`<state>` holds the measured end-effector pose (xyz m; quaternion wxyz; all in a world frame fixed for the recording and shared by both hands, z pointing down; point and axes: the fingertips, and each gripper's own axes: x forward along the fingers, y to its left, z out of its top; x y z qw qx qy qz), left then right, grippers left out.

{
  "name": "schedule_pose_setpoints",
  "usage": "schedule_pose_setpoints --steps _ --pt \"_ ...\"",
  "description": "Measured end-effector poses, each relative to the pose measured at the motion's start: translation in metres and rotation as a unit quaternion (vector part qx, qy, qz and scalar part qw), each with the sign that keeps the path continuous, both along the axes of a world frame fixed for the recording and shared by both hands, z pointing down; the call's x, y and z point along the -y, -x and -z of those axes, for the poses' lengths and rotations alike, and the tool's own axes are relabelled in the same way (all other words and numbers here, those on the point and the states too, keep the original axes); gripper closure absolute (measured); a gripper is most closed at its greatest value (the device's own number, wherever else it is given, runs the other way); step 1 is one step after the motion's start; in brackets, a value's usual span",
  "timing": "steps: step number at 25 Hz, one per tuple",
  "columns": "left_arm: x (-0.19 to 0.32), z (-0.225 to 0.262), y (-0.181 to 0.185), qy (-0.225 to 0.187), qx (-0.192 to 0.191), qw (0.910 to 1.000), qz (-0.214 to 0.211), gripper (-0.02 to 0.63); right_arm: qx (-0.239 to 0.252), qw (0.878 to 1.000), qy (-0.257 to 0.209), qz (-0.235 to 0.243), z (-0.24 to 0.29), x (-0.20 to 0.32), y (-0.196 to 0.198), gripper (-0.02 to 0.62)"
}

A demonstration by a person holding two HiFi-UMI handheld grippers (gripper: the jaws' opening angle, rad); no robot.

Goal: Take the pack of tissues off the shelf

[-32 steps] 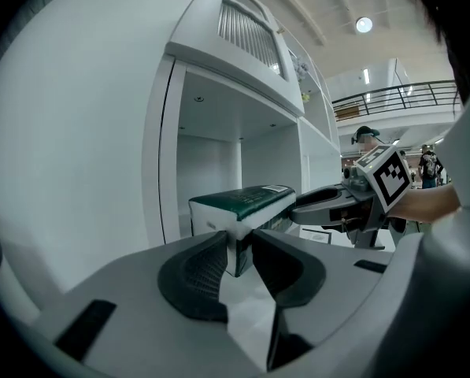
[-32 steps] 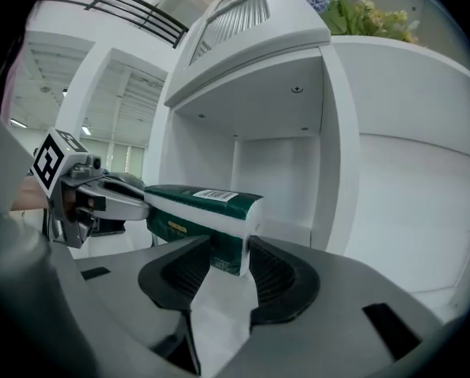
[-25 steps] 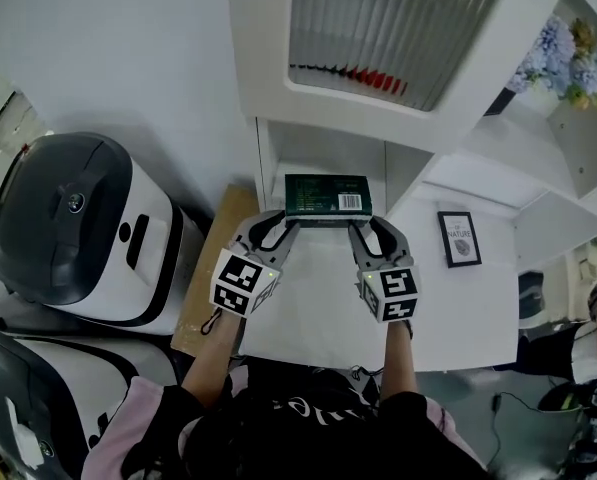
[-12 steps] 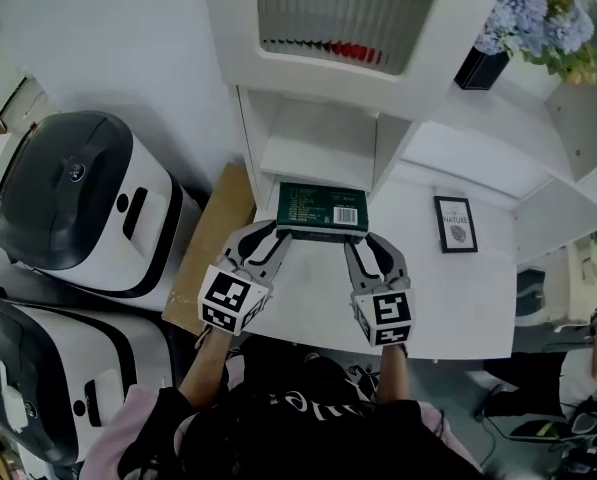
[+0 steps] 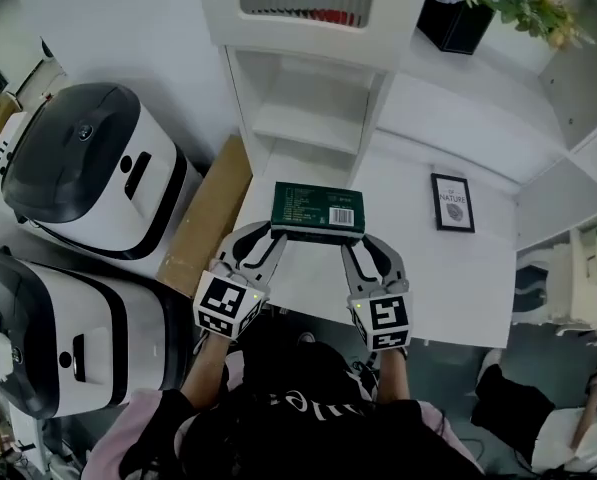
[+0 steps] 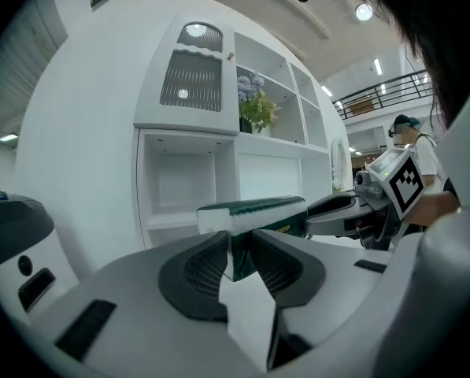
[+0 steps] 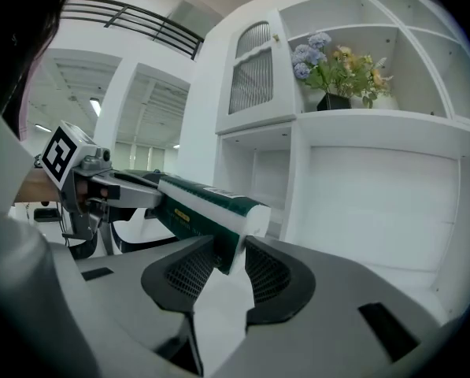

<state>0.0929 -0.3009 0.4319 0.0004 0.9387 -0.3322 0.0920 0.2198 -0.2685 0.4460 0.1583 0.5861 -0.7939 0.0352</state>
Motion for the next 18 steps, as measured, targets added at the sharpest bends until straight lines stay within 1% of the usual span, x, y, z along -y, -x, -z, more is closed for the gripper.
schedule_pose_setpoints --steps 5,9,13,18 --pt "-0.037 -0.002 0.003 0.0 0.009 0.9997 0.023 0.495 0.008 1.0 0.002 0.02 -0.005 -0.033 0.002 0.448" --pt "-0.056 0.001 0.007 -0.005 0.016 0.9994 0.031 0.497 0.014 1.0 0.002 0.028 -0.007 -0.048 0.005 0.448" --pt "-0.067 0.002 0.014 -0.007 0.019 0.9993 0.031 0.496 0.018 0.999 -0.001 0.031 -0.003 -0.06 0.014 0.449" --pt "-0.077 0.004 0.025 -0.012 0.016 0.9996 0.018 0.497 0.012 1.0 -0.005 0.015 -0.003 -0.073 0.023 0.449"
